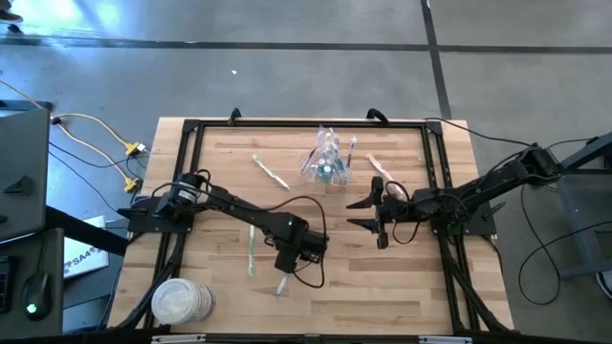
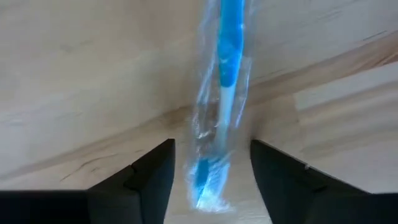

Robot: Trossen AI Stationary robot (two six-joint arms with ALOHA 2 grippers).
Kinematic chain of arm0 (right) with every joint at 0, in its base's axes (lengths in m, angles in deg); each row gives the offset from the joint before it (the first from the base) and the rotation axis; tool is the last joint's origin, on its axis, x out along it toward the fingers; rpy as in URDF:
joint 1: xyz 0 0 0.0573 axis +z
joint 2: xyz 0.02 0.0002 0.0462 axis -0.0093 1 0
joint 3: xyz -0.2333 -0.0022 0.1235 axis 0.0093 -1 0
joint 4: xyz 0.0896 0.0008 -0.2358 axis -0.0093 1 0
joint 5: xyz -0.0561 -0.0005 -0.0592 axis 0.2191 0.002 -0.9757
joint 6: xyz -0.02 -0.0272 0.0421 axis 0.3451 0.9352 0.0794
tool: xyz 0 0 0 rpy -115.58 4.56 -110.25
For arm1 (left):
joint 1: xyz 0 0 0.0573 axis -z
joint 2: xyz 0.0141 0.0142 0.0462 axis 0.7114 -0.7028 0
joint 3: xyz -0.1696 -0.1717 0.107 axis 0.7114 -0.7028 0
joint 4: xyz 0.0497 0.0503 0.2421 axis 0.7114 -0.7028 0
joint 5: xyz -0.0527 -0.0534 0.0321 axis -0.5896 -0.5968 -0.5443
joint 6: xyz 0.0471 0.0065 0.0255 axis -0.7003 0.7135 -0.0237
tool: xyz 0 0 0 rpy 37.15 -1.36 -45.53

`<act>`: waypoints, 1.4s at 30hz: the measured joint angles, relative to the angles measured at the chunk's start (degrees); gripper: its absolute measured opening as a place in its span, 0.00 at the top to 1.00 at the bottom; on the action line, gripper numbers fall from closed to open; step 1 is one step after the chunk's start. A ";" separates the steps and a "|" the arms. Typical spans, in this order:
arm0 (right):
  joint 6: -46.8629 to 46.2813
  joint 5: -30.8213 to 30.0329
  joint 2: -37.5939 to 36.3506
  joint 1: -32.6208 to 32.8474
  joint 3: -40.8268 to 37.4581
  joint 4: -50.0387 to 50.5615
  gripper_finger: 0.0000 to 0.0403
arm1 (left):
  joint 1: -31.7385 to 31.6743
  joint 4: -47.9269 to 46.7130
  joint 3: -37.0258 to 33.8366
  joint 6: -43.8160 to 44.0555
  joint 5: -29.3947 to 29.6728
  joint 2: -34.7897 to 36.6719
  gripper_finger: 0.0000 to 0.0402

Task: Pick & Place toothbrushing station
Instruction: Put the blue toothbrush into the transparent organizer

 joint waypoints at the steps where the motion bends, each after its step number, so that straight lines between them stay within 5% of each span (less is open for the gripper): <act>1: 0.00 -0.01 0.00 0.00 -0.01 0.04 0.62 | 0.04 -0.24 -0.04 -0.08 0.14 -0.06 0.51; 17: 0.09 -0.04 0.00 0.00 0.00 -0.03 0.62 | -0.15 1.50 -0.02 -2.86 3.04 0.08 0.97; 22: 0.02 -0.04 0.00 0.00 0.00 -0.05 0.62 | -0.13 1.43 -0.02 -2.61 4.18 0.10 0.98; 30: 0.02 -0.06 0.00 0.00 -0.01 0.54 0.62 | 0.00 -1.25 0.54 2.32 13.96 0.54 1.00; 42: -0.26 -0.04 0.00 0.02 -0.01 1.39 0.62 | -0.44 -13.95 9.41 18.41 39.04 0.60 1.00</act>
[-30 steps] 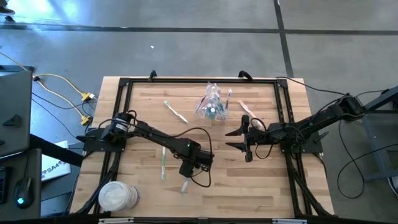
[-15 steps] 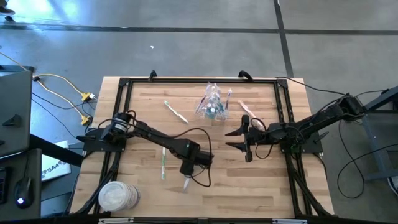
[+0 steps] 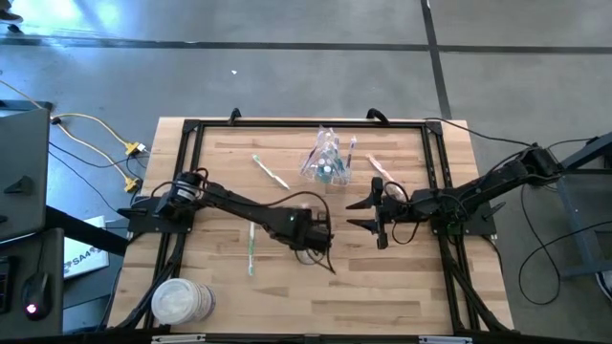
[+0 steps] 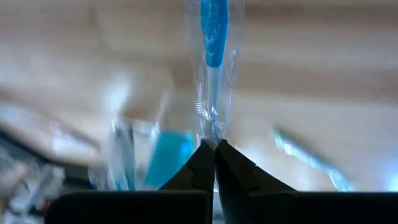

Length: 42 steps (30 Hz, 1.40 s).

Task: Pick & Place toothbrushing station
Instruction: Put the blue toothbrush into the transparent organizer

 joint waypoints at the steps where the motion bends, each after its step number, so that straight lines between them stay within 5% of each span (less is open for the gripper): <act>1: 0.00 -0.01 0.00 0.00 0.00 0.00 0.62 | -0.30 -1.76 1.24 1.69 1.62 0.00 1.00; 10: -0.24 0.01 0.00 0.00 0.02 0.07 0.62 | -3.82 -20.95 12.98 14.26 17.80 0.00 1.00; 17: -0.24 0.01 0.00 0.00 0.00 0.17 0.62 | -9.00 -29.78 22.63 16.93 21.49 0.02 1.00; 31: -0.23 0.01 0.00 0.00 0.01 0.55 0.62 | -22.95 -27.41 23.35 9.34 29.48 0.02 1.00; 42: -0.07 0.02 0.00 0.00 0.00 0.48 0.62 | -24.43 -24.62 22.72 6.83 28.54 -2.86 1.00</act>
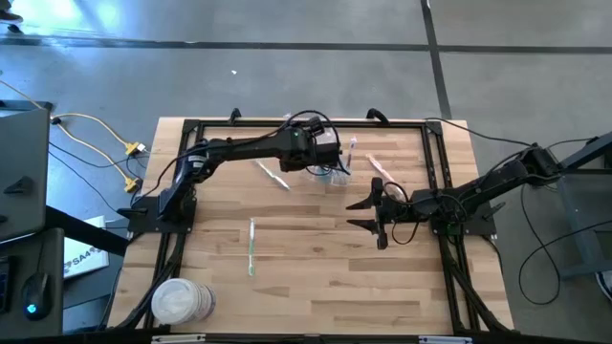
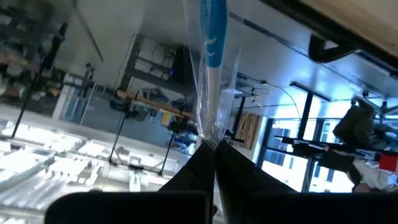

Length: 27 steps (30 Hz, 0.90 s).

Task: Pick & Place toothbrushing station
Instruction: Put the blue toothbrush into the transparent organizer

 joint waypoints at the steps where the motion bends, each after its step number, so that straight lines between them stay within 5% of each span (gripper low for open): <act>1: 0.02 -0.01 0.00 0.00 0.00 0.01 0.62 | 0.00 -0.25 0.00 -0.02 -0.44 -0.43 1.00; 27: 0.52 0.23 0.00 1.18 0.01 0.17 0.62 | -0.38 0.51 -2.16 -1.17 -4.92 -4.07 1.00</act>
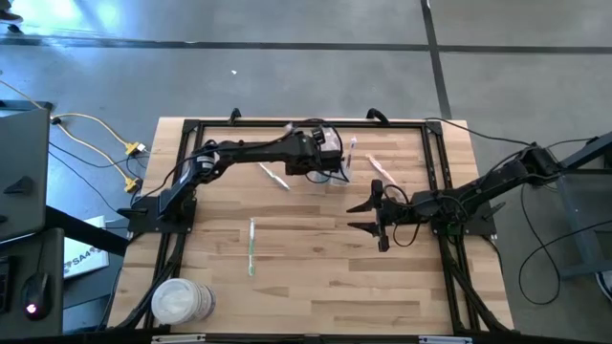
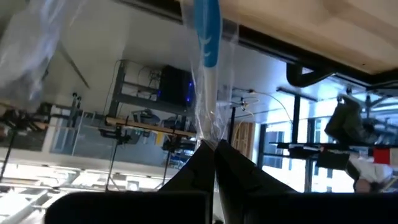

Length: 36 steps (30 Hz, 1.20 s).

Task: Pick & Place toothbrushing station
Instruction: Put the blue toothbrush into the transparent organizer

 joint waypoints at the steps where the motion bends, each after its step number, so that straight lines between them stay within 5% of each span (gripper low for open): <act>1: 0.00 0.00 0.00 0.00 -0.01 0.02 0.62 | 0.01 0.67 -1.02 -0.48 0.06 -0.02 1.00; 14: 0.02 -0.02 0.00 0.00 -0.01 0.39 0.62 | 0.60 9.89 -5.45 -5.85 2.91 0.06 1.00; 36: 0.00 -0.02 0.00 0.00 -0.01 1.11 0.62 | 1.59 15.43 -5.45 -7.30 -1.97 -1.64 1.00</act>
